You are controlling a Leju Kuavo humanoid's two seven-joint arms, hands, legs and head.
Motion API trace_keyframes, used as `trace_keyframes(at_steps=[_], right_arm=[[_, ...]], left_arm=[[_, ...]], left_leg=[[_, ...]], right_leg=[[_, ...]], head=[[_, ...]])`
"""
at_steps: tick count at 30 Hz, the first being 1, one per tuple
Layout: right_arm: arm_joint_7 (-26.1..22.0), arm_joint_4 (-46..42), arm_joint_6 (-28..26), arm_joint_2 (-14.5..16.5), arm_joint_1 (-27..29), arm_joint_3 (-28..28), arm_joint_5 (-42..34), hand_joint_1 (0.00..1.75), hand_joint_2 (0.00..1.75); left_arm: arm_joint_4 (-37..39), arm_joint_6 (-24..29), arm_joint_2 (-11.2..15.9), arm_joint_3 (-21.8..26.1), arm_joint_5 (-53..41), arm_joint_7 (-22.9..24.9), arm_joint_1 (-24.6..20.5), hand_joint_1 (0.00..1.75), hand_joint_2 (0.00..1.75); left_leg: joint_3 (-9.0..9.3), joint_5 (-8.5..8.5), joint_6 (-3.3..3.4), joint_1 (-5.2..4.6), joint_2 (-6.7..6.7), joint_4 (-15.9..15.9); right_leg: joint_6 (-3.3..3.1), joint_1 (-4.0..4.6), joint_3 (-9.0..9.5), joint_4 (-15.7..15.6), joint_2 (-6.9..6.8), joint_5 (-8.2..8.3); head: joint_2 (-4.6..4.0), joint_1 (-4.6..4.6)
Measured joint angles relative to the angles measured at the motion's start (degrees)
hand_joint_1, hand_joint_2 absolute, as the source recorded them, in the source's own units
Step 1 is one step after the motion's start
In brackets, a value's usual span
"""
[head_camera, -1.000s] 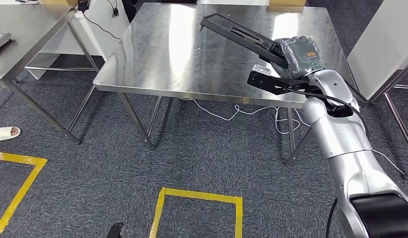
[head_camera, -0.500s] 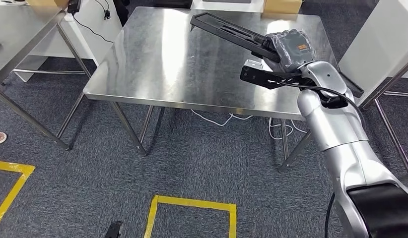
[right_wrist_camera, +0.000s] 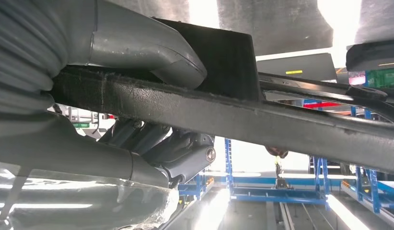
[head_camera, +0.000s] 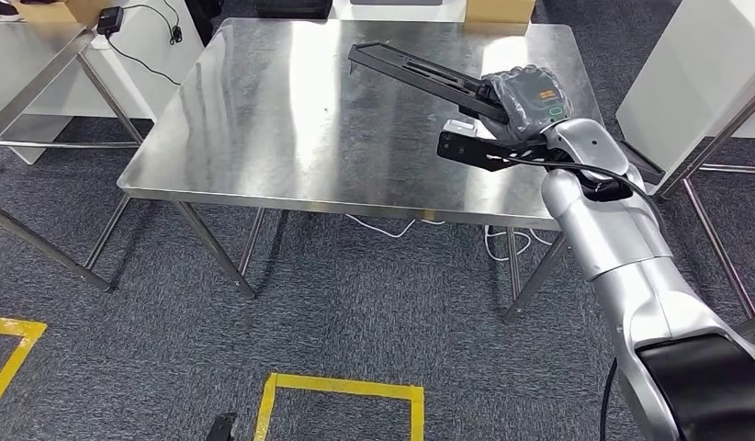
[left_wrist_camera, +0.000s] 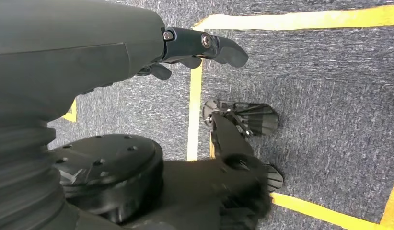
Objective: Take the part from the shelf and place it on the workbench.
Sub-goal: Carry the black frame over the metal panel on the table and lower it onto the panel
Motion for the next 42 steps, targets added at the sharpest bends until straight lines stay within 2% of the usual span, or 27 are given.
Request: trace_keyframes(at_steps=[1,2,3,5,6,7,11,13,15,16,17,18,20,21,23,24,26,28,31,32,33,34,36,37,38,40,42], right_arm=[[0.0,0.15,0.0,0.04,0.0,0.12,0.01,1.75,1.75],[0.0,0.3,-0.01,0.07,0.02,0.22,0.02,1.75,1.75],[0.0,0.39,-0.01,0.08,0.01,0.31,0.04,1.75,1.75],[0.0,0.49,-0.04,0.13,-0.1,0.43,0.05,1.75,1.75],[0.0,0.53,-0.05,0.16,-0.24,0.45,0.06,1.75,1.75],[0.0,0.6,-0.07,0.19,-0.36,0.47,0.06,1.75,1.75],[0.0,0.9,-0.17,0.14,-0.63,0.62,0.08,1.75,1.75],[0.0,1.1,-0.25,0.06,-0.89,0.69,0.07,1.75,1.75],[0.01,1.49,-0.3,-0.06,-0.97,0.87,0.07,1.75,1.75],[0.02,1.74,-0.33,-0.15,-0.87,0.99,0.07,1.75,1.75],[0.04,2.0,-0.39,-0.25,-0.77,1.13,0.07,1.75,1.75],[0.07,2.2,-0.49,-0.32,-0.7,1.23,0.07,1.75,1.75],[0.12,2.4,-0.78,-0.37,-0.75,1.33,0.06,1.75,1.75],[0.14,2.45,-0.95,-0.36,-0.79,1.34,0.05,1.75,1.75],[0.18,2.63,-1.22,-0.35,-0.86,1.41,0.02,1.75,1.75],[0.2,2.73,-1.28,-0.36,-0.87,1.46,-0.01,1.75,1.75],[0.22,2.91,-1.33,-0.41,-0.88,1.52,-0.05,1.75,1.75],[0.28,3.06,-1.41,-0.43,-0.9,1.55,-0.14,1.75,1.75],[0.34,3.46,-1.67,-0.34,-0.9,1.63,-0.31,1.75,1.75],[0.33,3.68,-1.8,-0.32,-0.89,1.68,-0.35,1.75,1.75],[0.33,3.91,-1.93,-0.31,-0.87,1.73,-0.39,1.75,1.75],[0.33,4.1,-2.03,-0.3,-0.86,1.78,-0.42,1.75,1.75],[0.33,4.29,-2.13,-0.29,-0.91,1.81,-0.44,1.75,1.75],[0.34,4.38,-2.18,-0.3,-1.01,1.81,-0.44,1.75,1.75],[0.34,4.47,-2.23,-0.29,-1.09,1.82,-0.44,1.75,1.75],[0.33,4.66,-2.31,-0.29,-1.22,1.83,-0.46,1.75,1.75],[0.33,4.75,-2.38,-0.39,-1.28,1.81,-0.49,1.75,1.75]], left_arm=[[0.01,0.0,-0.01,0.02,0.0,0.0,0.03,0.0,1.75],[0.01,0.0,-0.01,0.03,0.0,0.0,0.05,0.0,1.75],[0.01,0.0,-0.02,0.03,0.0,0.0,0.06,0.0,1.75],[0.01,0.01,0.01,0.05,0.0,0.0,0.05,0.0,1.75],[0.01,0.01,0.01,0.05,0.0,0.0,0.03,0.0,1.75],[0.01,0.02,0.01,0.06,-0.01,0.0,0.01,0.0,1.75],[-0.01,0.06,-0.14,0.09,0.0,0.0,0.02,0.0,1.75],[-0.01,0.13,-0.25,0.12,-0.01,0.0,-0.05,0.0,1.75],[-0.01,0.21,-0.29,0.17,-0.01,0.0,-0.12,0.0,1.75],[-0.01,0.25,-0.32,0.2,0.0,0.01,-0.1,0.0,1.75],[-0.01,0.26,-0.37,0.23,0.0,0.01,-0.07,0.0,1.75],[-0.01,0.27,-0.45,0.26,0.0,0.02,-0.04,0.0,1.75],[-0.01,0.28,-0.59,0.28,-0.01,0.01,-0.03,0.0,1.75],[-0.01,0.28,-0.65,0.28,-0.04,0.01,-0.06,0.0,1.75],[-0.01,0.28,-0.72,0.28,-0.14,0.0,-0.07,0.0,1.75],[-0.01,0.28,-0.74,0.28,-0.19,0.0,-0.06,0.0,1.75],[-0.01,0.28,-0.7,0.28,-0.24,0.0,-0.05,0.0,1.75],[-0.01,0.28,-0.63,0.28,-0.27,0.0,-0.06,0.0,1.75],[-0.01,0.26,-0.63,0.29,-0.34,0.0,-0.05,0.0,1.75],[-0.01,0.26,-0.63,0.31,-0.37,0.0,-0.05,0.0,1.75],[-0.01,0.26,-0.62,0.32,-0.38,0.0,-0.05,0.0,1.75],[-0.01,0.26,-0.62,0.32,-0.4,0.0,-0.05,0.0,1.75],[-0.01,0.26,-0.58,0.33,-0.42,0.0,-0.08,0.0,1.75],[-0.01,0.26,-0.54,0.34,-0.42,0.0,-0.1,0.0,1.75],[-0.01,0.27,-0.5,0.34,-0.42,0.0,-0.12,0.0,1.75],[-0.01,0.35,-0.44,0.35,-0.43,0.0,-0.16,0.0,1.75],[-0.01,0.49,-0.45,0.35,-0.44,0.0,-0.17,0.0,1.75]], left_leg=[[-1.77,-0.4,0.07,0.0,0.0,2.45],[-2.6,0.36,0.27,0.0,0.0,2.85],[-2.19,2.31,0.6,-0.03,-0.01,0.82],[1.06,7.07,1.58,-0.22,-0.06,-7.21],[2.53,8.45,2.0,-0.45,-0.04,-10.5],[3.39,8.98,2.3,-0.7,-0.03,-12.42],[4.52,9.1,2.88,-1.11,0.0,-14.41],[5.32,9.6,3.29,-1.12,-0.04,-15.5],[5.4,9.55,3.6,-1.55,-0.14,-15.57],[5.41,9.48,3.7,-1.77,-0.25,-15.54],[5.44,9.42,3.79,-1.98,-0.38,-15.51],[5.48,9.35,3.83,-2.17,-0.52,-15.47],[5.56,9.17,3.77,-2.45,-0.69,-15.32],[5.51,8.98,3.62,-2.67,-0.77,-15.16],[5.47,8.65,3.28,-2.98,-0.87,-14.92],[5.47,8.54,3.09,-3.05,-0.9,-14.88],[5.41,8.18,2.59,-2.87,-0.86,-14.51],[4.44,6.5,1.74,-2.58,-0.71,-12.05],[-0.31,1.66,0.43,-1.63,-0.39,-2.16],[-1.97,0.79,0.11,-1.31,-0.3,0.79],[-2.77,1.03,-0.11,-1.02,-0.22,1.84],[-2.32,2.47,-0.22,-0.78,-0.16,0.41],[1.72,6.82,0.08,-0.57,-0.13,-8.03],[3.59,8.24,0.44,-0.71,-0.16,-11.75],[4.79,8.88,0.85,-0.91,-0.17,-14.09],[5.24,8.82,1.72,-1.35,-0.19,-14.99],[6.08,9.27,2.67,-1.22,-0.11,-16.19]], right_leg=[[-0.22,0.11,0.19,0.0,0.07,-0.17],[-0.35,0.22,0.42,0.0,0.14,-0.34],[-0.39,0.32,0.69,0.0,0.21,-0.52],[-0.32,0.46,1.24,-0.08,0.29,-0.86],[-0.2,0.62,1.38,-0.14,0.33,-0.98],[-0.02,0.7,1.42,-0.21,0.35,-1.08],[1.24,0.99,1.3,-0.28,0.16,-1.53],[0.9,1.2,-0.85,3.86,-0.07,-3.42],[0.23,1.3,-4.91,11.41,-0.12,-6.2],[0.21,1.4,-6.46,13.88,-0.12,-6.74],[0.39,1.54,-6.92,14.07,-0.13,-6.31],[0.67,1.69,-6.33,12.26,-0.13,-5.15],[0.93,1.92,-2.99,4.74,-0.22,-1.97],[0.69,2.09,-1.46,1.76,-0.26,-0.85],[-0.09,2.35,0.33,-1.51,-0.27,0.39],[-0.47,2.47,0.53,-1.59,-0.23,0.51],[-1.0,1.98,0.76,-1.84,-0.19,0.62],[-1.57,1.43,1.2,-2.11,-0.18,0.65],[-2.07,1.47,1.52,-2.11,-0.15,0.47],[-2.09,1.48,1.55,-2.1,-0.11,0.43],[-2.05,1.48,1.58,-2.08,-0.04,0.38],[-1.97,1.47,1.65,-2.08,0.03,0.33],[-1.68,1.46,1.96,-2.1,0.17,0.15],[-1.46,1.54,2.06,-2.15,0.2,0.08],[-1.18,1.6,2.11,-2.21,0.21,0.01],[-0.42,1.74,2.26,-2.61,0.21,0.03],[0.08,1.92,2.06,-2.19,0.05,-0.42]], head=[[0.0,-0.01],[0.0,-0.02],[0.0,-0.01],[0.0,0.03],[0.0,0.05],[0.0,0.01],[0.0,0.1],[0.0,0.25],[0.0,0.26],[0.0,0.28],[0.0,0.28],[0.0,0.28],[0.0,0.27],[0.0,0.24],[0.0,0.12],[0.0,0.09],[0.0,0.08],[0.0,-0.03],[0.0,-0.11],[0.0,-0.1],[0.0,-0.13],[0.0,-0.13],[0.0,-0.13],[0.0,-0.08],[0.0,-0.14],[0.0,-0.24],[0.0,-0.13]])
